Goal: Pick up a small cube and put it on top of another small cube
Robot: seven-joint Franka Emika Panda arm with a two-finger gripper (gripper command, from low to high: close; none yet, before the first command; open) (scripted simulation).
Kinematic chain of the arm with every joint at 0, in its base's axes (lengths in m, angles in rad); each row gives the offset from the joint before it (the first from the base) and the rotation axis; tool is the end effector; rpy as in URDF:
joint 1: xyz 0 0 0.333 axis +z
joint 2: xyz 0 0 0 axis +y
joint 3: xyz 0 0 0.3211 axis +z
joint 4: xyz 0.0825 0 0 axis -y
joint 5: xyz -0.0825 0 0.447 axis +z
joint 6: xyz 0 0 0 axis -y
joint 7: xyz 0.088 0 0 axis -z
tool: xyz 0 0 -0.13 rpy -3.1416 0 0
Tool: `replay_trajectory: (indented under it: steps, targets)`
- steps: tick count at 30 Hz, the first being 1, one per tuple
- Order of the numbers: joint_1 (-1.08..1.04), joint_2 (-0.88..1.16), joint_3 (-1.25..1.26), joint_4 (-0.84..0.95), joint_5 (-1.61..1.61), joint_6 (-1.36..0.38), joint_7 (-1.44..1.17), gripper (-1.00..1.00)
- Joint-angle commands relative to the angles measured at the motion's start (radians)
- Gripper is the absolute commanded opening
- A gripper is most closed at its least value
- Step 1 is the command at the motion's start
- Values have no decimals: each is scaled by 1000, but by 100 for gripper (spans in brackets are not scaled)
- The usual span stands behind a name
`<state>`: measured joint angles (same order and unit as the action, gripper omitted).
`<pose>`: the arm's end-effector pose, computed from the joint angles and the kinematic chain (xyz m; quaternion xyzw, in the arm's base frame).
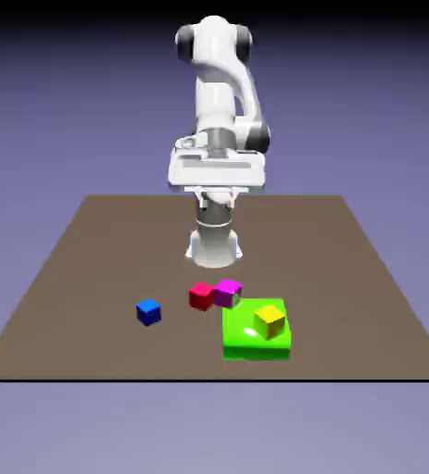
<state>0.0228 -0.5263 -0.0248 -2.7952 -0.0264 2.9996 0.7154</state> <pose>0.4578 0.0017 0.3898 -0.8783 0.3177 -0.3348 0.1247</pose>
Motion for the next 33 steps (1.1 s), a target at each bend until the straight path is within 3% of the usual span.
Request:
replay_trajectory:
  steps: [1, 21, 23, 29, 30, 33]
  targets:
    - [9, 36, -21, 12, -22, -31, -21, 0]
    - [188, 761, -431, 258, -459, -652, -446, 0]
    - [192, 776, -440, 263, -468, -665, -455, 0]
    - [141, 958, -439, 252, -489, -467, -430, 0]
    - [141, 958, -439, 252, -489, -467, -430, -100]
    - [161, 885, -440, 256, -481, -546, -440, -100]
